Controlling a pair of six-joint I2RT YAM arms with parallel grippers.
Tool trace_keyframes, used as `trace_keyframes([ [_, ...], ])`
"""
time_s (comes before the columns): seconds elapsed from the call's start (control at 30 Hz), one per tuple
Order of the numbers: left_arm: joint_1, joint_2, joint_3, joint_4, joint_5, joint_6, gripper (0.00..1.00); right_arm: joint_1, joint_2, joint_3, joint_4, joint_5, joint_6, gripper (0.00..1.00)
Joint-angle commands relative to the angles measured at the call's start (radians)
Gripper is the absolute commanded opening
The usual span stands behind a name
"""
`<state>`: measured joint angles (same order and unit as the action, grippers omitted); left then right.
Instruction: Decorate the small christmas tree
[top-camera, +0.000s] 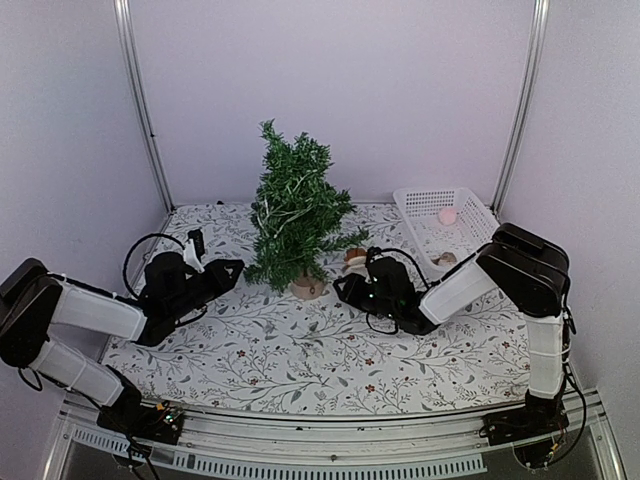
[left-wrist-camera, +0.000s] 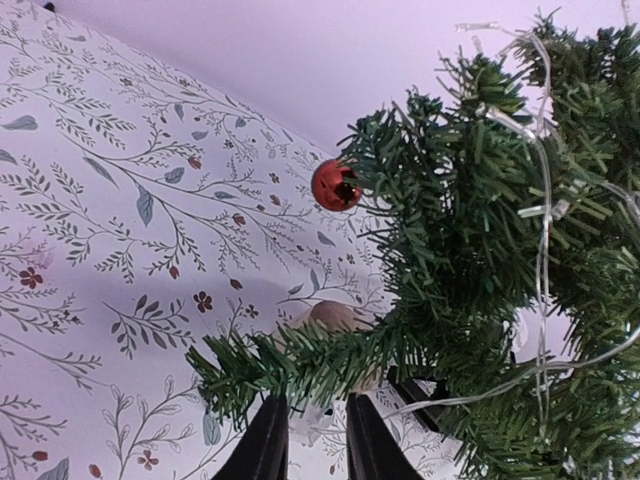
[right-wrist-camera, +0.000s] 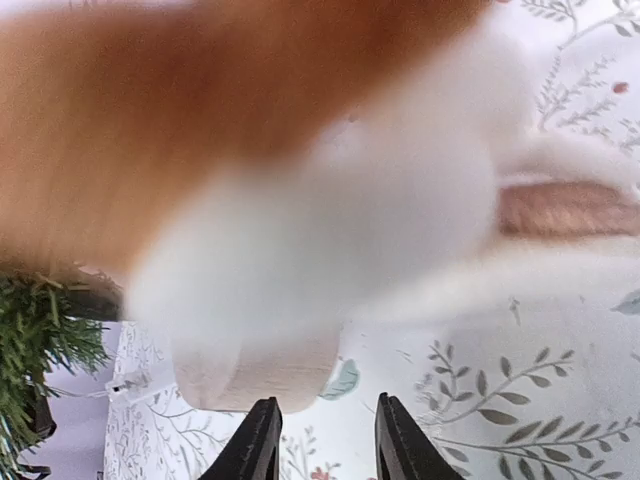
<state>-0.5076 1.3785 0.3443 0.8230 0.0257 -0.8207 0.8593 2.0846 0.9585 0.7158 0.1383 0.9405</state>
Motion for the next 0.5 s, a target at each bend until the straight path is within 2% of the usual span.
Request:
trace_keyframes([
  [0.0,0.014,-0.011,0.002,-0.003,0.009,0.019,0.22,-0.031,-0.026,-0.018,-0.011,0.032,-0.012,0.36],
  [0.17,0.016,-0.018,0.004,-0.005,0.010,0.019,0.22,-0.054,-0.023,-0.010,0.012,-0.008,-0.057,0.37],
  [0.3,0.018,-0.030,0.000,-0.015,-0.001,0.022,0.22,-0.021,-0.044,-0.054,0.090,-0.003,-0.008,0.40],
  [0.47,0.018,-0.032,-0.016,-0.002,-0.009,0.014,0.22,0.014,-0.031,-0.030,0.120,-0.013,0.046,0.43],
])
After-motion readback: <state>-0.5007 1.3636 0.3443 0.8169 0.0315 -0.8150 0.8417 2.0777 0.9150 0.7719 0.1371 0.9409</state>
